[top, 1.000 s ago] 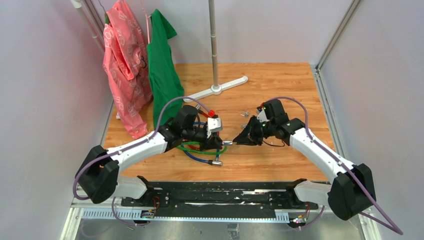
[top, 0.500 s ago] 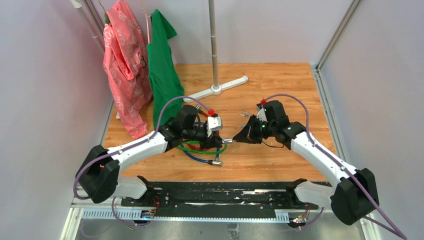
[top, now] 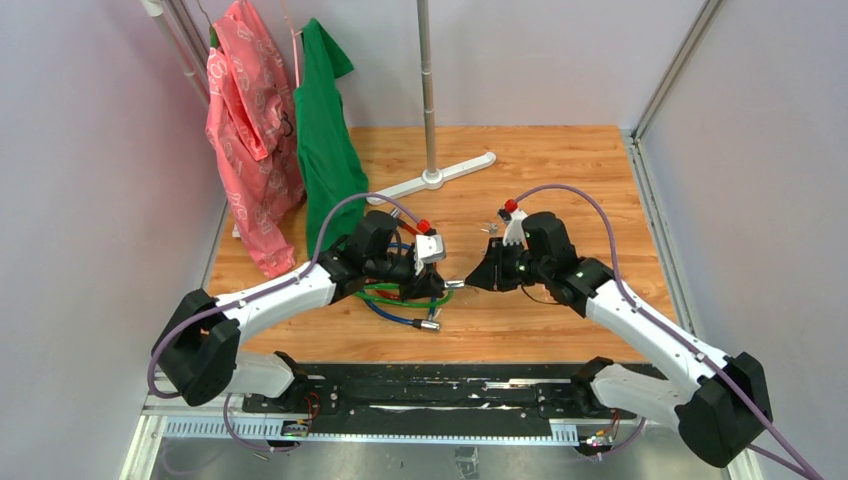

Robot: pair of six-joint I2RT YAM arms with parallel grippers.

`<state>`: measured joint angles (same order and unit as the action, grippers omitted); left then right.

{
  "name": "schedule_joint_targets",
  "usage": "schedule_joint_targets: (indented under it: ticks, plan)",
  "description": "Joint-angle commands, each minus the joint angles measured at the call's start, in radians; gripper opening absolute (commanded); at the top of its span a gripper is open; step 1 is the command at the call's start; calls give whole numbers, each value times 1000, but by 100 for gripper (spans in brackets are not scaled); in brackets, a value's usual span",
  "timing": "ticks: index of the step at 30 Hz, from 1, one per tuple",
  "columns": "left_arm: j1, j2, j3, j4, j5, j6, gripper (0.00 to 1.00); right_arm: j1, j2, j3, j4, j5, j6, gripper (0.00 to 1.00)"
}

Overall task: Lock with the key
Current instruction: Lock the lock.

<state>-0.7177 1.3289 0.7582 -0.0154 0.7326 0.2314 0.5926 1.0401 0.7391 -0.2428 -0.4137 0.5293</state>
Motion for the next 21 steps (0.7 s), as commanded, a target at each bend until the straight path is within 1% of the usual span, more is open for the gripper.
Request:
schedule_joint_targets:
  ticks: [1,4,8,10,11,12,13,16,19,21]
  plan:
    - [-4,20,-7,-32,-10,0,0,45,-36,23,-76,42,-226,28]
    - [5,17,2,-54,-16,15,0,45,-80,51,-152,92,-282,45]
    - [11,13,10,-81,-10,42,0,43,-167,59,-195,106,-381,57]
    - [12,11,14,-98,-5,65,0,43,-220,45,-194,107,-492,58]
    - [11,9,13,-106,-2,79,0,43,-250,32,-186,92,-582,58]
    - [12,6,12,-109,-1,92,0,44,-279,11,-156,57,-678,58]
    - [11,4,11,-109,-3,101,0,43,-319,-22,-89,6,-798,58]
    - [12,2,10,-102,-1,104,0,44,-356,-104,28,-148,-1010,57]
    - [11,-1,4,-97,10,100,0,43,-272,-67,9,-230,-1097,54]
    - [11,-1,3,-98,12,98,0,44,-188,15,-42,-262,-1094,54]
